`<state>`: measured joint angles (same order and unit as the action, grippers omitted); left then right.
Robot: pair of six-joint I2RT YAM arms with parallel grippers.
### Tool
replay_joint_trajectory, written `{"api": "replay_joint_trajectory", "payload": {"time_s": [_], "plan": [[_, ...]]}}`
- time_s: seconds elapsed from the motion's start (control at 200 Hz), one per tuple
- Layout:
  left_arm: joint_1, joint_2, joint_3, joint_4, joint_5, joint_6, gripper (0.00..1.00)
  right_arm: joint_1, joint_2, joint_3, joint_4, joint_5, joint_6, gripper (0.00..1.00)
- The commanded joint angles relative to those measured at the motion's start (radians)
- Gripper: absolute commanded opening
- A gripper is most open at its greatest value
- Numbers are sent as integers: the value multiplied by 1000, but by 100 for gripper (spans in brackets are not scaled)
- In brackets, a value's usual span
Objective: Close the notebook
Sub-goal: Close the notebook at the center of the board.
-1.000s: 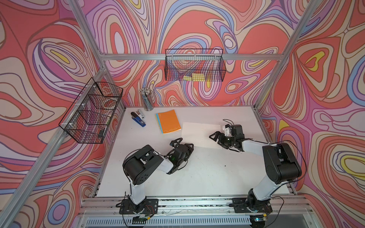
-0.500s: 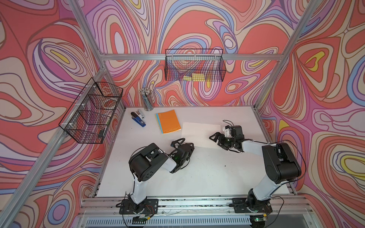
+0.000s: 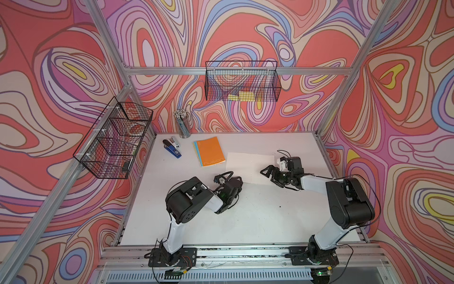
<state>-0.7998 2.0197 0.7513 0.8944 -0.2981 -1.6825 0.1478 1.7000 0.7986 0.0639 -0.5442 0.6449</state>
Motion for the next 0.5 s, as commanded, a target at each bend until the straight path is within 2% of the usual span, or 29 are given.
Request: {"api": "replay_joint_trajectory", "payload": {"time_s": [0.0,0.045,0.085,0.22,0.496], "plan": [[-7,63,-13,-53,-28,-28,32,-8,-14,-6,-17,-8,-9,98],[-7,65,-10,-57,-35,-23,32,-8,-15,-5,-22,-7,-11,98],[-6,66,-9,-58,-39,-15,27,-8,-17,-4,-24,-7,-12,98],[-7,74,-9,-31,-34,23,0,-7,-23,-3,-32,-7,-15,98],[-7,146,-9,150,57,136,0,-11,-86,6,-85,1,-33,98]]}}
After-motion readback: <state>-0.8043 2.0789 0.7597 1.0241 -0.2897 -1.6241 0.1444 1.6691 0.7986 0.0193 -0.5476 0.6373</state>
